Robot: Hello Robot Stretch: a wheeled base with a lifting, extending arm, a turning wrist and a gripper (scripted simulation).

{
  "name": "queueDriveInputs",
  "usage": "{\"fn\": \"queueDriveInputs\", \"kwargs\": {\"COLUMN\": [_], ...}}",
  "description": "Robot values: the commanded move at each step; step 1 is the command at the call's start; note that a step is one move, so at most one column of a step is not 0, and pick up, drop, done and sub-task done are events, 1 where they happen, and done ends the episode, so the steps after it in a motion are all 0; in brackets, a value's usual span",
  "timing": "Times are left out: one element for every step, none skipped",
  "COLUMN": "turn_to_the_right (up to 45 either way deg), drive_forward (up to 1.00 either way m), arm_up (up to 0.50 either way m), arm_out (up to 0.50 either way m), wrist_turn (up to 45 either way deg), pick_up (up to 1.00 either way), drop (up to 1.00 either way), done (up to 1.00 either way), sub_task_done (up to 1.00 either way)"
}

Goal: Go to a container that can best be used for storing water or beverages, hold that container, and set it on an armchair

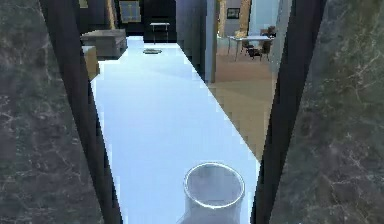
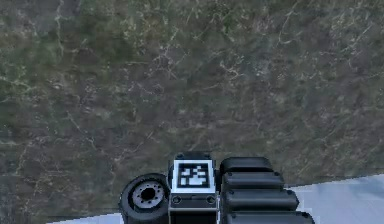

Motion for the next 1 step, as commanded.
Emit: {"fn": "queueDriveInputs", "kwargs": {"turn_to_the_right": [3.0], "drive_forward": [0.0], "arm_up": [0.0], "arm_out": [0.0], "wrist_turn": [0.0], "pick_up": [0.0], "drop": [0.0], "done": [0.0], "sub_task_done": [0.0]}}
